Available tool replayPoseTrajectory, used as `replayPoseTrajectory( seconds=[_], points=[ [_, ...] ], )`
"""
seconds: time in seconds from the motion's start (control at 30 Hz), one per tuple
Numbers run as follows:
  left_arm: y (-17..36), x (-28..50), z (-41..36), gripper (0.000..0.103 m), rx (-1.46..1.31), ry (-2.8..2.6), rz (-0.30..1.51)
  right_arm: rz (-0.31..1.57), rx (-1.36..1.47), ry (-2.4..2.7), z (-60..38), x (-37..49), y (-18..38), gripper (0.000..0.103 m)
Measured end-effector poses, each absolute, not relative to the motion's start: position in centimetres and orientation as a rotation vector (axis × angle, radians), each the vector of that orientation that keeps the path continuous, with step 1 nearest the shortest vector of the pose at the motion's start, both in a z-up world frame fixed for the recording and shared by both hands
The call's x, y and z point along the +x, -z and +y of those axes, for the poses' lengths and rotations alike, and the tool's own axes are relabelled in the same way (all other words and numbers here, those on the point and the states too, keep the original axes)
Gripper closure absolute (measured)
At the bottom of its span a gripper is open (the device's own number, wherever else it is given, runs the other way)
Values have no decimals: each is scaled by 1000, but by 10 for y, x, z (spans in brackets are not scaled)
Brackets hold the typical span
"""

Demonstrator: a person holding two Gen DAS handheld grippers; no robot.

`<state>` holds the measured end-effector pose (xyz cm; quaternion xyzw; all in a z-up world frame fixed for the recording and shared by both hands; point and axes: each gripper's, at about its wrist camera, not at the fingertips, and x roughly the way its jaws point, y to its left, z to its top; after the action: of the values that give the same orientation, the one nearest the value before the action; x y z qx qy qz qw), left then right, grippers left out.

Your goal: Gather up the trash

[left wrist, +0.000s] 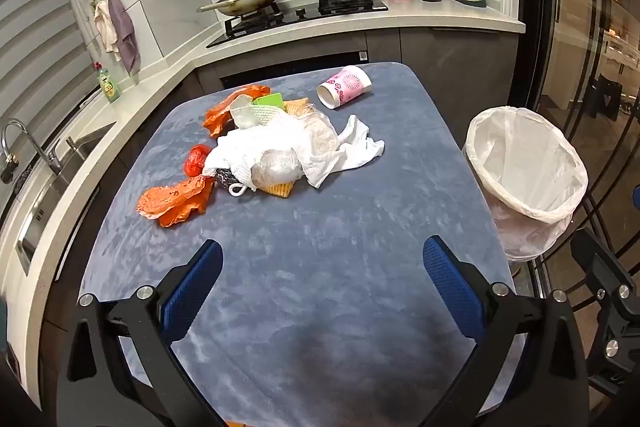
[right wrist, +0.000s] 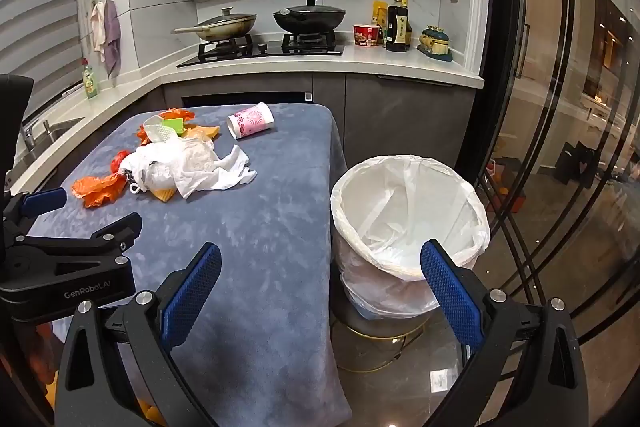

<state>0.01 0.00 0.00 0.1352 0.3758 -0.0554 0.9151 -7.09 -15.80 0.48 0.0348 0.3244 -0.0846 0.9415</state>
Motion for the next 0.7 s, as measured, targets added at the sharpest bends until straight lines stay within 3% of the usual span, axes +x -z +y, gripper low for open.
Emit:
replayPoseTrajectory(
  seconds=[0.7],
  points=[
    [-6, -3, 5, 7, 261, 117, 767, 656, 75, 173, -159, -76, -2, 7]
  ],
)
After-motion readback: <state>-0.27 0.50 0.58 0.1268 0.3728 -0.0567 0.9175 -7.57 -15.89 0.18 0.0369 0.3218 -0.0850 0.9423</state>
